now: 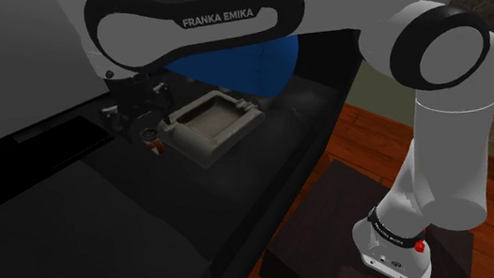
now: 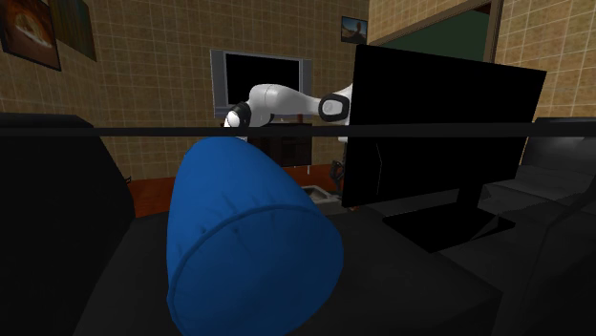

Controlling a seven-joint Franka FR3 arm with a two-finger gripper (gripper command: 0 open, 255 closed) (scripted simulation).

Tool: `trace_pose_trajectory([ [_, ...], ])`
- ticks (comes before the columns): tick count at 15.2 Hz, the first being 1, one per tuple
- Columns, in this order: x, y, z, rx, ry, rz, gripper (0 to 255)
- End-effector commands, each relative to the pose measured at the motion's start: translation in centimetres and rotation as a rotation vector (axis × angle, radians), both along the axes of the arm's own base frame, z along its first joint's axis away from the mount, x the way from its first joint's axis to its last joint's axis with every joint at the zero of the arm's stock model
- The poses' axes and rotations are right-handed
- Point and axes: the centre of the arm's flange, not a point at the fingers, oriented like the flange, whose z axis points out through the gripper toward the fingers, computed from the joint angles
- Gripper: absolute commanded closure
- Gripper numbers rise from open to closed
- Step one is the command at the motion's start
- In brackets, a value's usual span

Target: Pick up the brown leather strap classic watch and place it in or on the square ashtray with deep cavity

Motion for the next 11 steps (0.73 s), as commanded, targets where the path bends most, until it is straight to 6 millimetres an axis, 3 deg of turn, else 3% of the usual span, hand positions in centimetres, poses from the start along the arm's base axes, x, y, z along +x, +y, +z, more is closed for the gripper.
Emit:
trace_pose_trajectory([
  [1, -0.01, -0.01, -0.06, 0.0, 0.0, 0.0, 0],
  [4, -0.01, -0.01, -0.06, 0.0, 0.0, 0.0, 0],
  [5, -0.01, -0.01, -0.06, 0.0, 0.0, 0.0, 255],
  [11, -0.04, 0.02, -0.15, 0.0, 0.0, 0.0, 255],
])
